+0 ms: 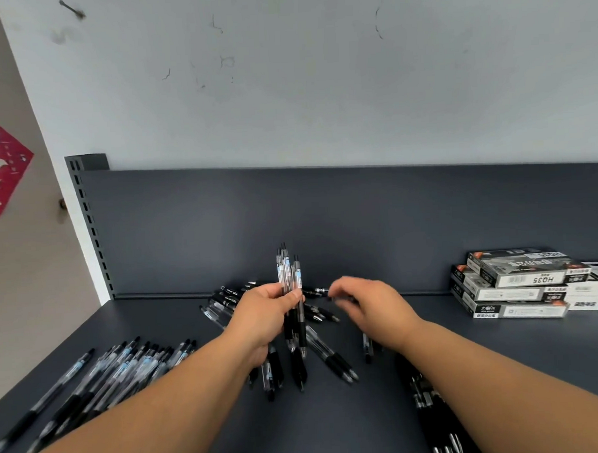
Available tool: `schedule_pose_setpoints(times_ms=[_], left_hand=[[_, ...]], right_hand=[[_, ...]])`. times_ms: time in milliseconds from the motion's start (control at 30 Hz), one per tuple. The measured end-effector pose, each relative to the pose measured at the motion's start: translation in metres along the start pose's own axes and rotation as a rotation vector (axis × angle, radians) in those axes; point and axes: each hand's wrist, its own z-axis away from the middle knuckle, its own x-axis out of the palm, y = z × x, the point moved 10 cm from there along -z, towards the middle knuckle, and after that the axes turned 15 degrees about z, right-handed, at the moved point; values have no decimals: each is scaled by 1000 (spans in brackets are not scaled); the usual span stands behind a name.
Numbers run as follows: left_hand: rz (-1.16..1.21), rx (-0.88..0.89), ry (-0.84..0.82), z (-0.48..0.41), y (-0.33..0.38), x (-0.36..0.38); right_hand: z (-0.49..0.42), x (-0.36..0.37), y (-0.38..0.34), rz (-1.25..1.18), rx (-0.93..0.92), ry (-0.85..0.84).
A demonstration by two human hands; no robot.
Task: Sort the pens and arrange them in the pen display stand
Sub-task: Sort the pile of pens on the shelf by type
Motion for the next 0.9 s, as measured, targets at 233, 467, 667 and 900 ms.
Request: schedule_pose_setpoints(times_ms=[233,467,667,900], left_hand=[[-54,37,-31,14,24,-17],[-246,117,-51,50,76,-72],[-492,88,207,70,116,-187],[-912,-111,280,78,96,-248]], right_hand=[[-17,-40,-33,-703,352,182],[-28,1,-120,-1111,434,-124],[-36,36,-201,-1181,409,-314],[-37,82,-242,-1141,488,-435]])
